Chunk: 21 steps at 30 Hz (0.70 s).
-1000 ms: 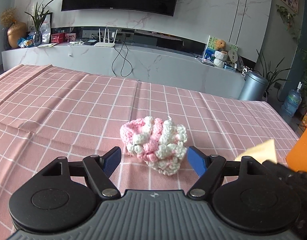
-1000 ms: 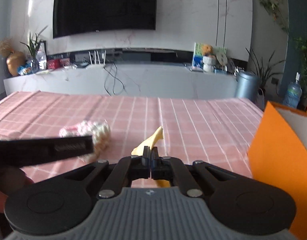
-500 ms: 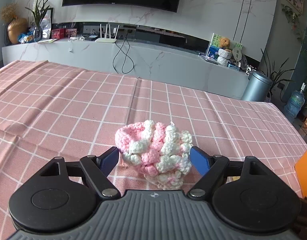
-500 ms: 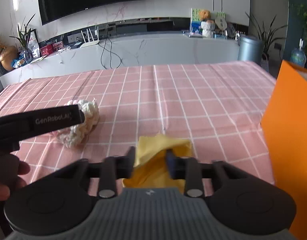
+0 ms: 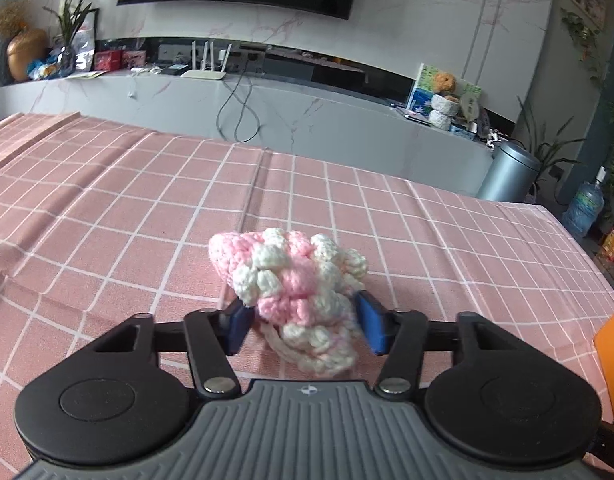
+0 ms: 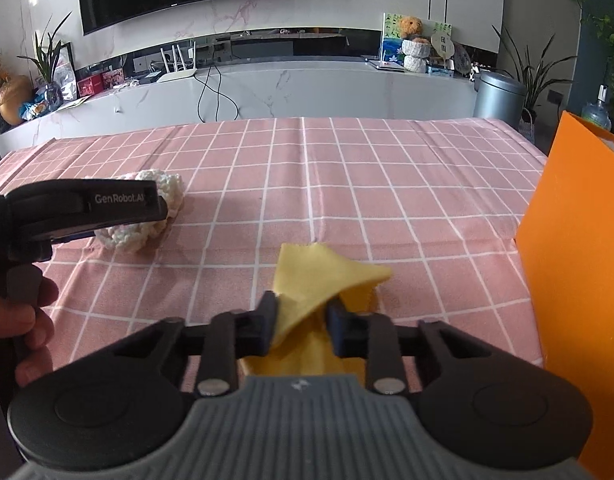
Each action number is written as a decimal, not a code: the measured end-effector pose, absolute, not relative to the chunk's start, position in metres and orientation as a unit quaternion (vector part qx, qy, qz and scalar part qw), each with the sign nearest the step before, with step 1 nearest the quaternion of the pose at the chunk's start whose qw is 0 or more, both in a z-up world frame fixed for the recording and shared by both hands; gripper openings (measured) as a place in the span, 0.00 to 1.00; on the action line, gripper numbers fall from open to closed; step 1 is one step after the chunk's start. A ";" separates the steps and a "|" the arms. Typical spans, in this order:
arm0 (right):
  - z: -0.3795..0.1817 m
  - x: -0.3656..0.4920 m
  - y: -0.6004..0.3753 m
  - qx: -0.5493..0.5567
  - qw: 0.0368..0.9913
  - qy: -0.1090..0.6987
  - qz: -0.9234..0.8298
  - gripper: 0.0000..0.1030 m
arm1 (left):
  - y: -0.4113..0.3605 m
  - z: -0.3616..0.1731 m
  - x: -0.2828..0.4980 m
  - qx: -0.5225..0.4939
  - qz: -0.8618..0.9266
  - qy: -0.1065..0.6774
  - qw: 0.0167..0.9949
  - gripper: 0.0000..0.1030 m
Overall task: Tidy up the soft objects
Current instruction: 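Grasp the pink-white knitted ball with the left tool while the right tool holds the yellow cloth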
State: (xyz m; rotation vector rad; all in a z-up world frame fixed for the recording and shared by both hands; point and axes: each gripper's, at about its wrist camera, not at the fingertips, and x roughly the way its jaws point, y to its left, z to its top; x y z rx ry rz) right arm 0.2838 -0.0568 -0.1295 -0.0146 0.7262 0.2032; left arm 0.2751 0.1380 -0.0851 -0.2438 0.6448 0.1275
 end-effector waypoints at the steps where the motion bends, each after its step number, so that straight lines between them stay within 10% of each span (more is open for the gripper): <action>1: -0.130 0.284 -0.057 -0.006 0.930 0.354 0.100 0.13 | 0.136 -0.084 0.274 -0.116 0.055 0.314 0.941 0.41; 21: -0.053 0.215 -0.099 0.017 0.947 0.285 0.144 0.02 | 0.111 -0.019 0.179 -0.107 0.004 0.273 0.956 0.29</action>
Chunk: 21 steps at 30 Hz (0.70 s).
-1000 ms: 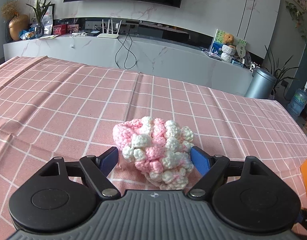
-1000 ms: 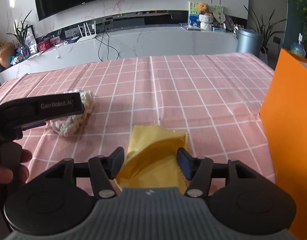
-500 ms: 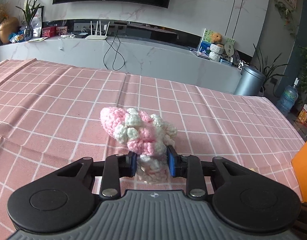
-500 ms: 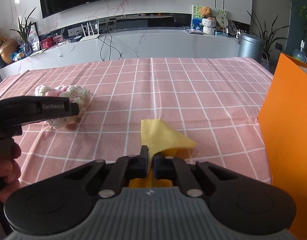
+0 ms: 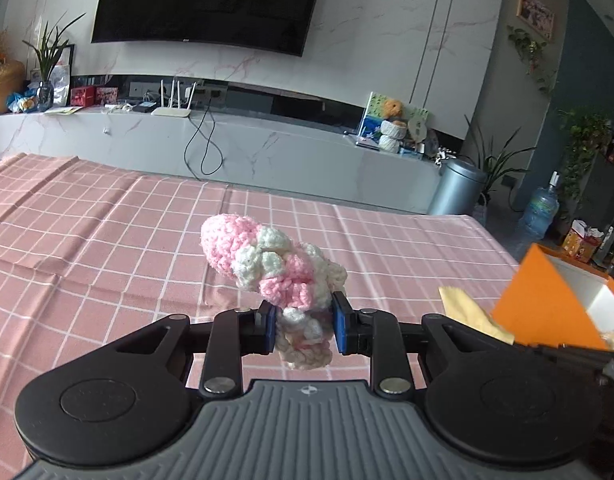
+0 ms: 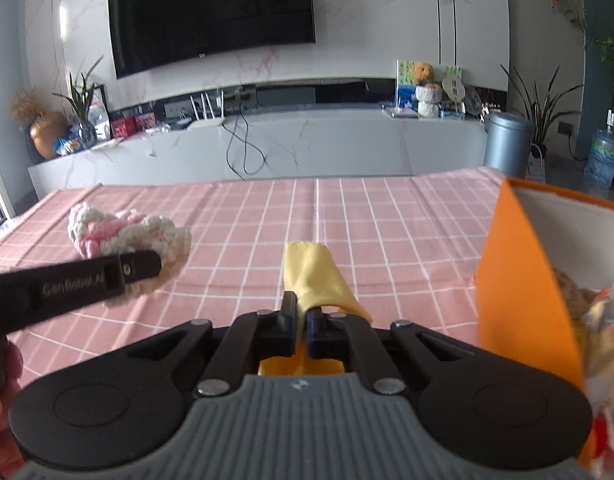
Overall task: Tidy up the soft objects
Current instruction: 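Grasp the pink-white knitted ball with the left tool while the right tool holds the yellow cloth, then carry the knitted ball and yellow cloth over the orange box with both tools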
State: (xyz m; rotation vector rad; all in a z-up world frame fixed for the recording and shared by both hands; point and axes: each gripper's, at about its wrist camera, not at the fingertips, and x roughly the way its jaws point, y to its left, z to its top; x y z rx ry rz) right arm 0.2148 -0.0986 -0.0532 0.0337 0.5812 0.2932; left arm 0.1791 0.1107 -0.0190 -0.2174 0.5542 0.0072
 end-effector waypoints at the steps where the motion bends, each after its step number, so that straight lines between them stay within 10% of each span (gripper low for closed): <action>1: -0.047 0.208 -0.103 0.018 0.949 0.279 0.148 0.02 | 0.108 -0.014 0.172 -0.105 0.002 0.271 0.957 0.29; 21: 0.036 0.107 -0.266 -0.002 0.959 0.257 0.120 0.02 | -0.014 0.048 0.094 -0.057 -0.227 0.247 0.940 0.29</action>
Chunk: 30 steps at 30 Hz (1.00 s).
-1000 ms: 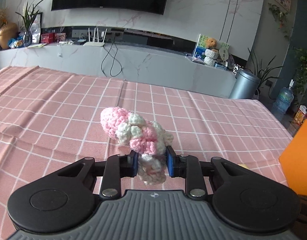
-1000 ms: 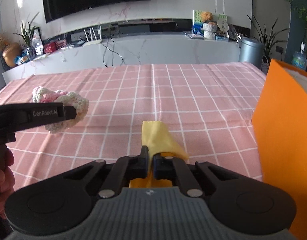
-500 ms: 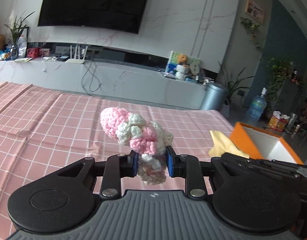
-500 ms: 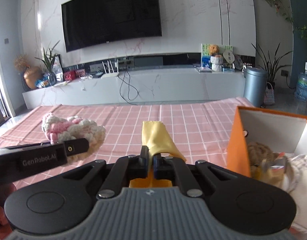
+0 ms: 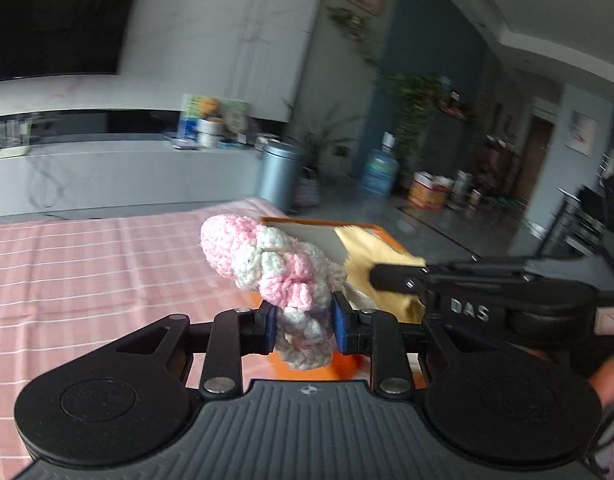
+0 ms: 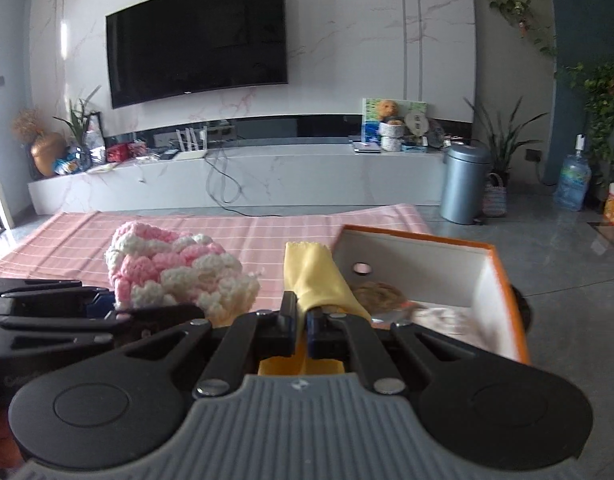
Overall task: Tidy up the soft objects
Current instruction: 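Carry the knitted ball and yellow cloth over the orange box with both tools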
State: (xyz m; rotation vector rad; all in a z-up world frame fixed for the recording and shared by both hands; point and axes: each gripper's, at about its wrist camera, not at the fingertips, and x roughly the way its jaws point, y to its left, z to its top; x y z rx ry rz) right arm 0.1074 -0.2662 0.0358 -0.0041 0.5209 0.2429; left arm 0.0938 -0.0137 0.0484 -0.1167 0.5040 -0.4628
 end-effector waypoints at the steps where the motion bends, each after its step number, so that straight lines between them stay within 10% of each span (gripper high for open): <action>1: 0.036 0.106 -0.276 -0.009 0.959 0.261 0.112 0.02 | -0.024 0.049 0.094 -0.052 -0.244 0.251 0.935 0.29; 19: -0.011 0.137 -0.348 -0.056 0.893 0.437 0.093 0.03 | -0.148 0.013 0.156 0.044 -0.365 0.406 0.836 0.30; 30: -0.026 0.151 -0.352 -0.058 0.879 0.466 0.084 0.23 | -0.165 -0.006 0.161 0.096 -0.320 0.450 0.828 0.32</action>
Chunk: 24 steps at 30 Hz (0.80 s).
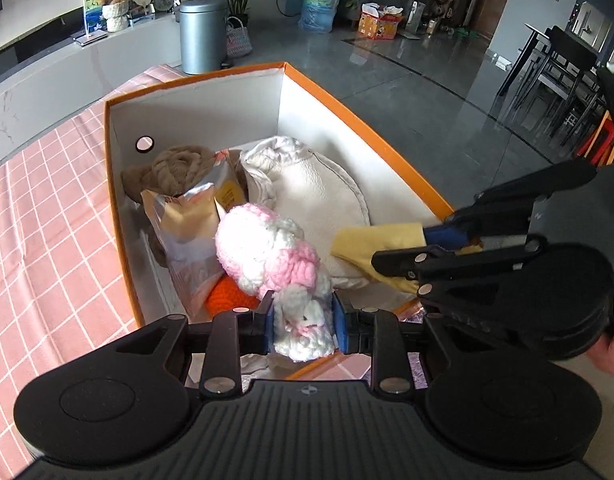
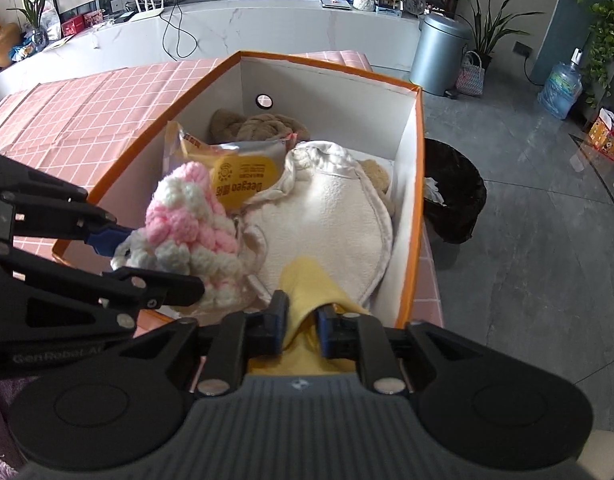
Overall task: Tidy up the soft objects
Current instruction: 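Lower both items into the box and open both tools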
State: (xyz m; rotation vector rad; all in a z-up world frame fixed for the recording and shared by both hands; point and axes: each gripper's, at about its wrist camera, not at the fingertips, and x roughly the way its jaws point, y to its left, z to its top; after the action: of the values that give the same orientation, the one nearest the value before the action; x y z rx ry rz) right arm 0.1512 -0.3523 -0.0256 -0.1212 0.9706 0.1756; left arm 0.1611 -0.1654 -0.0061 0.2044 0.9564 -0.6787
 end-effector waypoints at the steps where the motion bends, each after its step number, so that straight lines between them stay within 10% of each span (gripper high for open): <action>1: -0.025 0.153 -0.352 -0.059 0.879 0.466 0.081 0.25 | -0.165 -0.008 0.161 0.096 -0.320 0.451 0.828 0.34; 13: -0.002 0.156 -0.351 -0.096 0.867 0.480 0.087 0.64 | -0.159 0.012 0.147 0.134 -0.296 0.425 0.845 0.70; 15: 0.004 0.158 -0.351 -0.109 0.864 0.485 0.084 0.83 | -0.154 0.018 0.146 0.130 -0.295 0.420 0.848 0.74; 24: 0.041 0.146 -0.343 -0.139 0.876 0.450 0.103 0.94 | -0.123 0.050 0.146 0.098 -0.305 0.394 0.861 0.85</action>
State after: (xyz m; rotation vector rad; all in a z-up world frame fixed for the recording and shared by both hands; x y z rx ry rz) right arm 0.1458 -0.3427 0.0410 -0.2907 0.9400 0.2145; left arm 0.1465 -0.1234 0.0499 0.2065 0.8271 -0.6398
